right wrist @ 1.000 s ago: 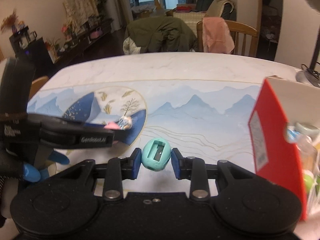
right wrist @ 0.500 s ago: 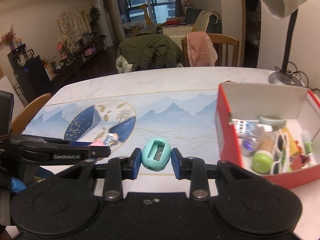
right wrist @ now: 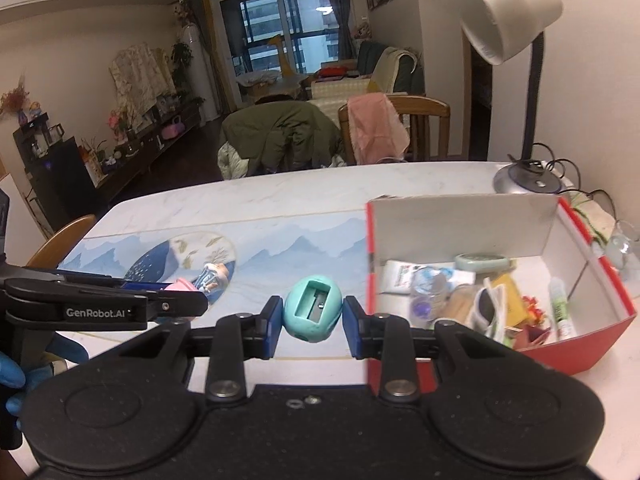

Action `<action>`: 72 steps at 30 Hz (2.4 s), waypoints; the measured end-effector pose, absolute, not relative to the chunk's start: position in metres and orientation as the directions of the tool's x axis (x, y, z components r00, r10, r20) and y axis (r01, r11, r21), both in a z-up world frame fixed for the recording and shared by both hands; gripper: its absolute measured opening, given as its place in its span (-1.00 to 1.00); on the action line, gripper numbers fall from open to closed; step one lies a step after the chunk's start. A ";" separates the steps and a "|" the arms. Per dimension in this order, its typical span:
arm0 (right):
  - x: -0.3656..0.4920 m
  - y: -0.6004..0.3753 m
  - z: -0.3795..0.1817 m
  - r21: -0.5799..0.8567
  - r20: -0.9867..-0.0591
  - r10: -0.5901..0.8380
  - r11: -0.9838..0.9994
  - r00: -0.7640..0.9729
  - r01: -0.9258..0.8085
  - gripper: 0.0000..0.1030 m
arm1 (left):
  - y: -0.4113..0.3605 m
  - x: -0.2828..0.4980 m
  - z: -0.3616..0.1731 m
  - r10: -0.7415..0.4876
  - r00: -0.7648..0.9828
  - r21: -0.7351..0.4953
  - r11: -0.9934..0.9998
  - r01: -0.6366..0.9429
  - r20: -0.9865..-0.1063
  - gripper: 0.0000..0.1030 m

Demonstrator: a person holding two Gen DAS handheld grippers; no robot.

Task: Organize rigid objects
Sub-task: 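Carry the pig figure and sharpener with both tools over the shoebox, then lower both items into the shoebox and open both tools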

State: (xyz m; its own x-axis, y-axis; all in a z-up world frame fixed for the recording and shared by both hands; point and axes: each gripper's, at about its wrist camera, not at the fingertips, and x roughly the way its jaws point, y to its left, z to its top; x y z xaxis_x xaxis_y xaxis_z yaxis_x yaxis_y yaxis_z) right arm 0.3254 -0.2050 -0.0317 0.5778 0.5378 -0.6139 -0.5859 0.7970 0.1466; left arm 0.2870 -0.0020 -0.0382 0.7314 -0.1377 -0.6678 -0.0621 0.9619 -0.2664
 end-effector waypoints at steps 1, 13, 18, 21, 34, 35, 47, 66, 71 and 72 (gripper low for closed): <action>0.328 -0.211 -0.031 0.149 -0.611 0.540 0.797 0.579 -0.586 -0.40 | -0.008 0.290 -0.037 -0.141 0.733 -0.264 0.963 -0.055 -0.665 -0.32; 0.365 -0.279 -0.035 0.173 -0.611 0.514 0.829 0.602 -0.532 -0.40 | -0.085 0.334 -0.034 -0.176 0.720 -0.232 0.973 0.021 -0.672 -0.32; 0.383 -0.309 -0.041 0.177 -0.614 0.494 0.846 0.615 -0.503 -0.40 | -0.115 0.357 -0.038 -0.192 0.703 -0.214 0.975 0.057 -0.685 -0.32; 0.394 -0.325 -0.045 0.174 -0.619 0.477 0.858 0.624 -0.483 -0.40 | -0.132 0.370 -0.040 -0.197 0.694 -0.201 0.977 0.076 -0.693 -0.32; 0.450 -0.361 -0.066 0.129 -0.666 0.404 0.891 0.627 -0.436 -0.40 | -0.180 0.447 -0.055 -0.178 0.651 -0.129 0.984 0.124 -0.738 -0.32; 0.455 -0.362 -0.069 0.126 -0.671 0.400 0.891 0.625 -0.435 -0.40 | -0.181 0.453 -0.056 -0.175 0.646 -0.125 0.984 0.123 -0.743 -0.32; 0.498 -0.343 -0.097 0.089 -0.740 0.381 0.872 0.554 -0.481 -0.40 | -0.194 0.516 -0.084 -0.135 0.584 -0.090 0.990 0.105 -0.801 -0.32; 0.512 -0.334 -0.124 0.080 -0.800 0.355 0.862 0.484 -0.500 -0.38 | -0.203 0.551 -0.110 -0.121 0.515 -0.071 0.991 0.116 -0.848 -0.32; 0.511 -0.336 -0.123 0.088 -0.801 0.356 0.865 0.481 -0.494 -0.32 | -0.199 0.553 -0.114 -0.115 0.501 -0.078 0.992 0.094 -0.857 -0.32; 0.510 -0.336 -0.122 0.092 -0.800 0.359 0.865 0.481 -0.493 -0.30 | -0.198 0.552 -0.114 -0.120 0.500 -0.085 0.992 0.092 -0.858 -0.32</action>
State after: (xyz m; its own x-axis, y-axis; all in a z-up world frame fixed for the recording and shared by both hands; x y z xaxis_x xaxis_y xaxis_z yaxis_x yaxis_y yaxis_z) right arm 0.5104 -0.3363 -0.1221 0.4810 0.3594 -0.7997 -0.4931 0.8651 0.0923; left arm 0.5523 -0.1975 -0.1141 0.4998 -0.1196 -0.8578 0.0922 0.9921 -0.0846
